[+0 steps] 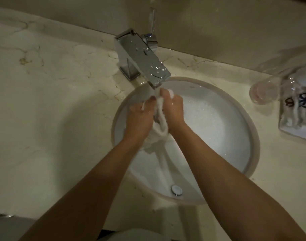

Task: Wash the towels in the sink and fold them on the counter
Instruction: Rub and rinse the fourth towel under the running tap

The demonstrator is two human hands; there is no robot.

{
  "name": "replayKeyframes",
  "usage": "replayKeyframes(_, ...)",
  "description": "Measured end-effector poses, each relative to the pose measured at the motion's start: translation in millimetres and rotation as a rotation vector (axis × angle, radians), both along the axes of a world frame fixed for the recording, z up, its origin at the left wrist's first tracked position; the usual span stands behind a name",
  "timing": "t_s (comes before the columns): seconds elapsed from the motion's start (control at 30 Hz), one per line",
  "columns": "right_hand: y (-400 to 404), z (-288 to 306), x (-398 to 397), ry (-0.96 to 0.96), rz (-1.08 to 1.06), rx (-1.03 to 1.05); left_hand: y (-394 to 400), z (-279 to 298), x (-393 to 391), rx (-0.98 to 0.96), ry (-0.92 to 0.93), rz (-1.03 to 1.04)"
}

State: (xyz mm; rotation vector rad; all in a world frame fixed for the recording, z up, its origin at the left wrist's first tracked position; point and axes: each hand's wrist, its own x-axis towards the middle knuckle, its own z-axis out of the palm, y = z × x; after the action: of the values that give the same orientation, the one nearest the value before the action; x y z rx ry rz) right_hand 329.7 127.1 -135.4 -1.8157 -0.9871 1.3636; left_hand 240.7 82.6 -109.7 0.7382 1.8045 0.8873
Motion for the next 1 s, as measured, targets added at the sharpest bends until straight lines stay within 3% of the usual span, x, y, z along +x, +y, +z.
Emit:
replayKeyframes(0.1, -34, 3, 8, 0.041, 0.144, 0.094, -9, -2, -1, 0.122, 0.246, 0.053)
replayKeyframes(0.2, -69, -32, 20, -0.29, 0.123, 0.188, -32, -33, 7, 0.162, 0.473, -0.215)
replayKeyframes(0.3, -94, -76, 13, -0.42, 0.235, 0.141, -53, -82, 17, 0.002, 0.59, -0.39)
replayKeyframes(0.4, -96, -106, 14, -0.548, 0.348, 0.229, -64, -119, 20, 0.154, 0.818, -0.484)
replayKeyframes(0.5, -63, -113, 14, -0.625, 0.294, 0.14, -41, -131, 20, 0.146, 1.01, -0.52)
replayKeyframes(0.57, -43, -121, 12, -0.714, 0.418, 0.021, -19, -135, 19, 0.091, 1.086, -0.543)
replayKeyframes(0.67, -18, -133, 17, -0.821, 0.521, 0.046, 6, -140, 18, 0.098, 1.134, -0.576)
replayKeyframes(0.7, -10, -131, 19, -0.793, 0.528, 0.056, 15, -135, 18, 0.021, 1.099, -0.559)
replayKeyframes(0.77, 3, -127, 20, -0.751, 0.427, 0.022, 32, -127, 23, -0.196, 0.884, -0.439)
replayKeyframes(0.83, 12, -122, 16, -0.703, 0.32, -0.113, 41, -120, 25, -0.165, 0.648, -0.313)
replayKeyframes(0.9, 18, -111, 18, -0.517, 0.188, -0.185, 46, -104, 24, -0.198, 0.519, -0.235)
replayKeyframes(1.0, 13, -91, 26, -0.206, 0.057, -0.083, 38, -88, 16, -0.109, 0.564, -0.034)
